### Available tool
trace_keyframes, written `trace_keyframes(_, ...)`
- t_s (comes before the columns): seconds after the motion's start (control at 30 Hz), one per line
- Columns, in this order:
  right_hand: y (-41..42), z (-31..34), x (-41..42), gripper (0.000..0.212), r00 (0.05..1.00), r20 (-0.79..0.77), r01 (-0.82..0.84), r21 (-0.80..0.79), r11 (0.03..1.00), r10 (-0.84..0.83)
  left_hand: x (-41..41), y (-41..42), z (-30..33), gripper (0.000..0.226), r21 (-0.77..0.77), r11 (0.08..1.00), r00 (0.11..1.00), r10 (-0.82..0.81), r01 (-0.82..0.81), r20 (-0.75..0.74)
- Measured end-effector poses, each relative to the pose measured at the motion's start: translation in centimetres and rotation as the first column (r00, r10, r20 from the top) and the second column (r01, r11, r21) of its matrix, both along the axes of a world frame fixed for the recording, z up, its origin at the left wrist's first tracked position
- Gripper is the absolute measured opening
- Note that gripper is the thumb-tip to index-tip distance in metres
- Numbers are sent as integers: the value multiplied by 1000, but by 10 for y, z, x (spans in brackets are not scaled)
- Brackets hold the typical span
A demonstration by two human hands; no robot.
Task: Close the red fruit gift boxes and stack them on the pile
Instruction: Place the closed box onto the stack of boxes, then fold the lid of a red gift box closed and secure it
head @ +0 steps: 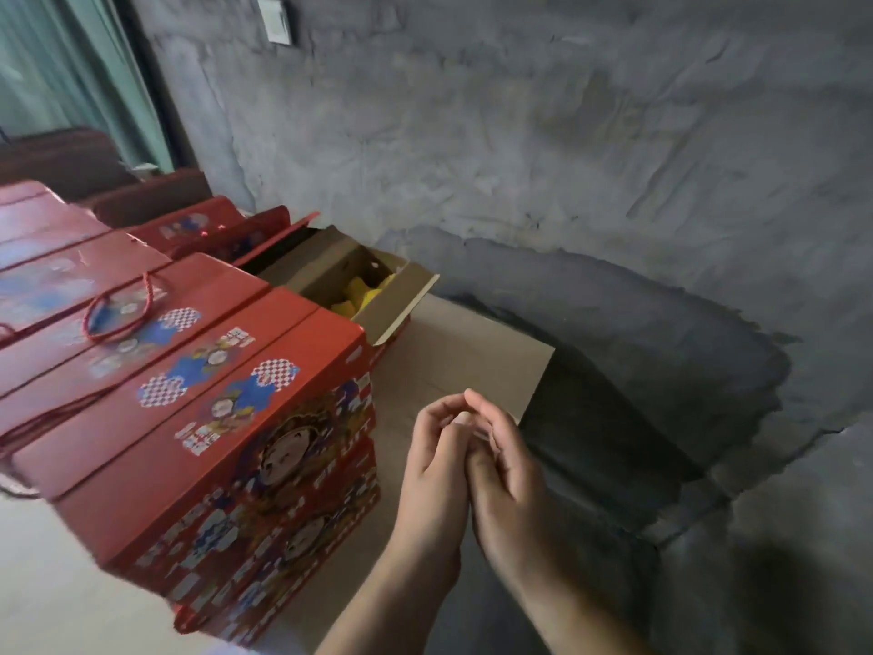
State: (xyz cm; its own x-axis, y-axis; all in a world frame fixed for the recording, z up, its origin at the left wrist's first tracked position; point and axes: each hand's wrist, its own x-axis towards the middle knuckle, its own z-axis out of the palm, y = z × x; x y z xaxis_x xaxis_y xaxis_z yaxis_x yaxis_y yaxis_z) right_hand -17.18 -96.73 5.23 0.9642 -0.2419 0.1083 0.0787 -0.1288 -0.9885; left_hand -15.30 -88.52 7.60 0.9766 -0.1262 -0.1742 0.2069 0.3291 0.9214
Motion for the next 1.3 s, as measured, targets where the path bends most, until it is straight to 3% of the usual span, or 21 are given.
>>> trace_keyframes(0.17, -29, -16, 100, 39, 977, -87, -193, 9, 981, 193, 88, -29, -26, 22, 151, 960, 971, 238, -235, 1)
trace_keyframes(0.33, -53, -38, 207, 41, 899, -107, -428, -12, 904, 424, 181, -53, -55, 21, 189, 854, 869, 495, -485, -5)
trace_keyframes(0.47, -77, -52, 292, 37, 777, -210, -618, -70, 783, 594, 243, -66, -70, 24, 216, 824, 835, 547, -524, -58)
trace_keyframes(0.57, -82, -59, 357, 44, 736, -300, -674, -236, 700, 607, 279, -71, -82, 24, 220, 798, 797, 592, -561, -118)
trace_keyframes(0.63, -70, -61, 395, 58, 665, -421, -747, -357, 561, 617, 299, -72, -92, 25, 265, 766, 750, 636, -586, -180)
trace_keyframes(0.7, -51, -62, 424, 72, 580, -545, -802, -514, 305, 605, 315, -72, -102, 28, 335, 732, 701, 675, -594, -230)
trace_keyframes(0.77, -32, -66, 447, 79, 557, -578, -764, -639, 93, 596, 327, -68, -109, 30, 372, 705, 670, 702, -604, -242)
trace_keyframes(0.87, -19, -80, 473, 70, 551, -598, -723, -691, -25, 581, 340, -59, -114, 30, 438, 650, 628, 747, -621, -218)
trace_keyframes(0.93, -22, -92, 481, 49, 618, -542, -636, -771, -43, 569, 340, -57, -116, 29, 481, 602, 597, 780, -638, -185)
trace_keyframes(1.0, -29, -103, 481, 28, 659, -486, -593, -805, -2, 575, 337, -57, -118, 25, 521, 557, 584, 801, -647, -132)
trace_keyframes(1.2, -100, -136, 455, 27, 624, -506, -683, -723, 101, 596, 322, -64, -108, 20, 658, 416, 630, 768, -628, 115)
trace_keyframes(1.23, -121, -140, 451, 29, 626, -513, -685, -722, 99, 588, 320, -63, -106, 20, 712, 358, 652, 736, -604, 183)
trace_keyframes(1.3, -166, -147, 444, 29, 635, -494, -681, -721, 128, 594, 318, -66, -102, 25, 858, 146, 726, 613, -493, 313)
